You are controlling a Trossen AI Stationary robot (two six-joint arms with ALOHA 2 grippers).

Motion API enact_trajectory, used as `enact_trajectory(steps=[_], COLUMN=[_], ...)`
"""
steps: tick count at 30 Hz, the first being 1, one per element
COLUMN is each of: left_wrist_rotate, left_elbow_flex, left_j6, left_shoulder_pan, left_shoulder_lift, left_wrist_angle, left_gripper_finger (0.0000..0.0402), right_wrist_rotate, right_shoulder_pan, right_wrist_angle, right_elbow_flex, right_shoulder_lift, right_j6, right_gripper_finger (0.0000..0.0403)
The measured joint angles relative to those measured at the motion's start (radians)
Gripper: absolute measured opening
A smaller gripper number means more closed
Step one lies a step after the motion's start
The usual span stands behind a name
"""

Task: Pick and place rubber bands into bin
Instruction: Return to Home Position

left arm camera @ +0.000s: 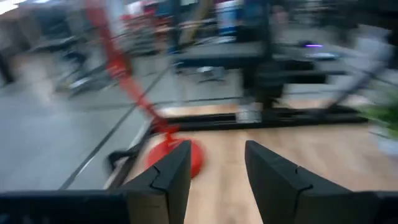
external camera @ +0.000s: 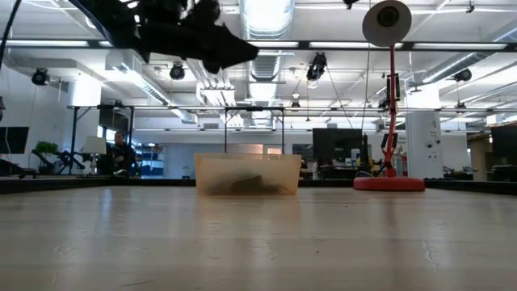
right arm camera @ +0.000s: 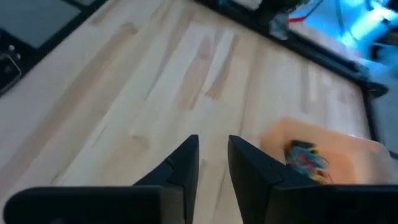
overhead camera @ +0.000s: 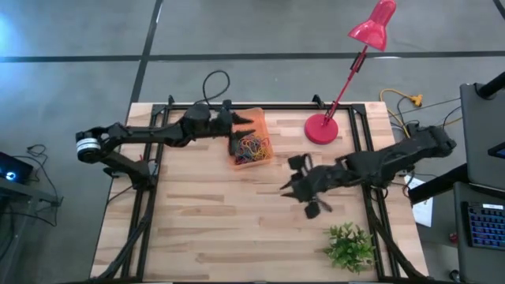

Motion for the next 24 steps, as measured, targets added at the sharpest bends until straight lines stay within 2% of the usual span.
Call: enact_trajectory(steps=[3, 7, 9, 11, 14, 19, 24], left_wrist_rotate=[0.09, 0.094, 0.095, 0.098, 0.095, 0.096, 0.095], left_elbow_flex=[-0.045, -0.132, -0.187, -0.23, -0.29, -0.364, -0.434], left_j6=[0.045, 0.056, 0.057, 0.057, 0.057, 0.046, 0.036], left_shoulder_pan=[-0.006, -0.003, -0.004, -0.005, -0.004, -0.005, -0.008], left_shoulder_lift=[-0.047, -0.127, -0.18, -0.228, -0.308, -0.428, -0.515], left_wrist_angle=[0.004, 0.005, -0.004, 0.003, 0.001, 0.002, 0.002], left_gripper_finger=[0.0135, 0.0135, 0.0135, 0.0135, 0.0135, 0.0135, 0.0135], right_wrist_rotate=[-0.024, -0.198, -0.266, -0.262, -0.196, -0.1, -0.103], right_shoulder_pan=[-0.066, -0.174, -0.207, -0.222, -0.224, -0.228, -0.226], right_wrist_angle=[0.001, 0.077, 0.193, 0.33, 0.459, 0.5, 0.503], right_elbow_flex=[-0.049, -0.191, -0.282, -0.384, -0.514, -0.644, -0.719], right_shoulder_lift=[-0.126, -0.303, -0.39, -0.475, -0.569, -0.705, -0.812], right_j6=[-0.01, -0.016, -0.007, -0.003, -0.002, 0.033, 0.042], right_gripper_finger=[0.0079, 0.0082, 0.0082, 0.008, 0.0075, 0.007, 0.0068])
